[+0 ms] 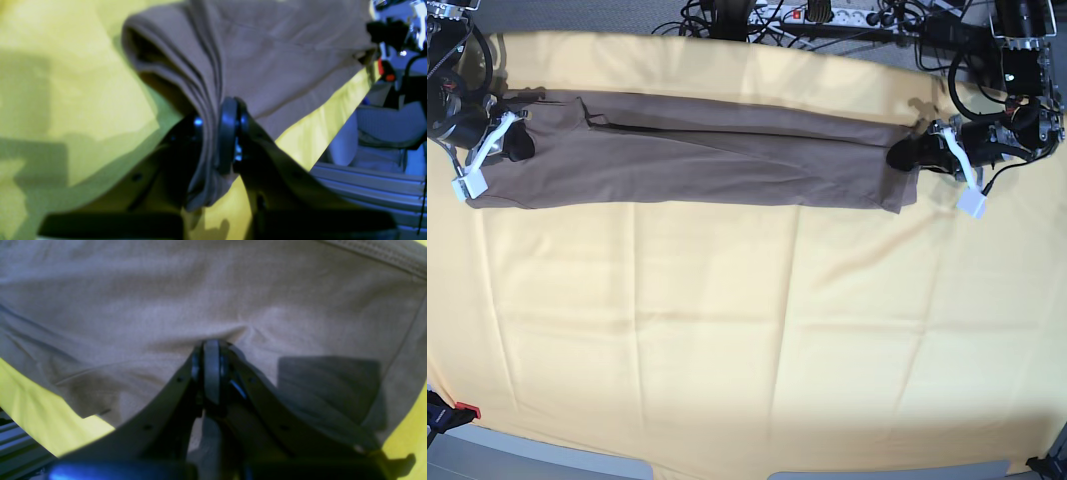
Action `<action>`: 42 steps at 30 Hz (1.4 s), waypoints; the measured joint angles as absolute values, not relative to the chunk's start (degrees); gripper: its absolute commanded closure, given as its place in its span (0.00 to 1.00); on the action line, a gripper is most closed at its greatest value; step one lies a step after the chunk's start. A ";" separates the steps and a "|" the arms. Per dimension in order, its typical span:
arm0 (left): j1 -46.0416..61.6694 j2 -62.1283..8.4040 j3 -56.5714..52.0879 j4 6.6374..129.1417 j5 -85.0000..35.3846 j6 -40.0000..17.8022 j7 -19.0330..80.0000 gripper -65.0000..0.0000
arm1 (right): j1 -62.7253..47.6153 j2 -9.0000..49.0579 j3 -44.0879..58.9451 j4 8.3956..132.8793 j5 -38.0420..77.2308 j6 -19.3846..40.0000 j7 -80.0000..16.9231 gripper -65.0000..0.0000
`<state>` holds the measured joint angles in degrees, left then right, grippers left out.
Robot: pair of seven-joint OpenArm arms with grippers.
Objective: Fold the T-shirt properly
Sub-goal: 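Move the left gripper to the hem end of the folded strip, then grasp the hem end with the left gripper and fold it toward the right gripper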
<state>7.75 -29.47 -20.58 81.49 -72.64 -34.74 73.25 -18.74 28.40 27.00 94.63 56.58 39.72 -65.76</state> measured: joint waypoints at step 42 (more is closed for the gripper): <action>3.01 -5.63 -6.66 94.45 -77.38 -39.53 77.43 1.00 | -18.74 28.40 27.00 94.63 56.53 39.72 -65.78 1.00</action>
<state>3.01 -5.63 -6.66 94.45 -77.38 -39.53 77.43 -18.74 28.40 27.00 94.63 56.53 39.72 -65.78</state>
